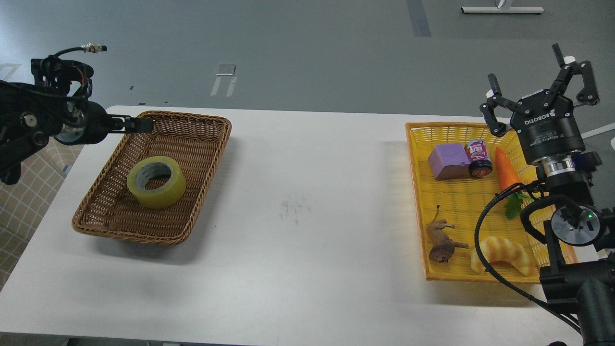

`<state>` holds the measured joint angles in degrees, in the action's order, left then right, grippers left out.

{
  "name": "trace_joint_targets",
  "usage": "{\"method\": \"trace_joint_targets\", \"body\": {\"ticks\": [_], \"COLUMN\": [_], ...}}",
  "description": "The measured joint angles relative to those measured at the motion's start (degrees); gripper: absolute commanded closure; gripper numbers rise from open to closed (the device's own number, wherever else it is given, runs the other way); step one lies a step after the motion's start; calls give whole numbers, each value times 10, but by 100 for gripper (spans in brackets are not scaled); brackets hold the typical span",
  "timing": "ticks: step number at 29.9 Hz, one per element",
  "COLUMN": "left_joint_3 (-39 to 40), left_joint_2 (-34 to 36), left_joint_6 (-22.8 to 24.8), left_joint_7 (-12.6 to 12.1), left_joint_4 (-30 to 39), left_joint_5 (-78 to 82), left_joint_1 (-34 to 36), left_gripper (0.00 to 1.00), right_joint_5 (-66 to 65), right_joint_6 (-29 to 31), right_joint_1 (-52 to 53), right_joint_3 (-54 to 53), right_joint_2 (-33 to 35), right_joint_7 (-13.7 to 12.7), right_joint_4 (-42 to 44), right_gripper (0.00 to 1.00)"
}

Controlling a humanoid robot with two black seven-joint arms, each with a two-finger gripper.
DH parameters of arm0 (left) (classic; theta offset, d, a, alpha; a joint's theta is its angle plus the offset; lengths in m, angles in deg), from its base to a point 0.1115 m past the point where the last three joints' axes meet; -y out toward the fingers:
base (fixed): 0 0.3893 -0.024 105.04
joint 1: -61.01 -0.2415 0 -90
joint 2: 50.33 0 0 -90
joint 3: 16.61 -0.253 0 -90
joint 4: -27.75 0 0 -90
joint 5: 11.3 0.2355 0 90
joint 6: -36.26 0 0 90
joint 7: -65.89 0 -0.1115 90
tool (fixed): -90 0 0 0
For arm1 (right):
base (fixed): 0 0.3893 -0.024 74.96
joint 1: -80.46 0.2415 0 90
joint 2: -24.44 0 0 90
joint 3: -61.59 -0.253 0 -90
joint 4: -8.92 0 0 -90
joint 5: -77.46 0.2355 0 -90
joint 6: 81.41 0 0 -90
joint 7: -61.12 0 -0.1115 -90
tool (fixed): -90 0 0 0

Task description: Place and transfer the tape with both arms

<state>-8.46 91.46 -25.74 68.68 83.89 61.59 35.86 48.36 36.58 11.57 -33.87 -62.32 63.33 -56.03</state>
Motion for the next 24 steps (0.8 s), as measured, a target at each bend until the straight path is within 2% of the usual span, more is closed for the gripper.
{"method": "trace_joint_targets", "body": {"ticks": [2, 19, 24], "left_joint_3": [8, 153, 161], "left_joint_2": [2, -21, -32], "left_joint_6": [0, 0, 0], "left_joint_7": [7, 15, 32], "left_joint_4": [0, -2, -5], "left_joint_5": [-46, -540, -664], "left_joint_1": [17, 23, 17], "left_gripper": [7, 2, 2], "right_joint_5": [0, -1, -1], "right_joint_6": [0, 0, 0], "right_joint_1": [0, 3, 5], "right_joint_3": [0, 5, 10], "right_joint_2": [0, 18, 39], "right_joint_7": [0, -1, -1], "right_joint_4": [0, -4, -5], "right_gripper": [0, 0, 0]}}
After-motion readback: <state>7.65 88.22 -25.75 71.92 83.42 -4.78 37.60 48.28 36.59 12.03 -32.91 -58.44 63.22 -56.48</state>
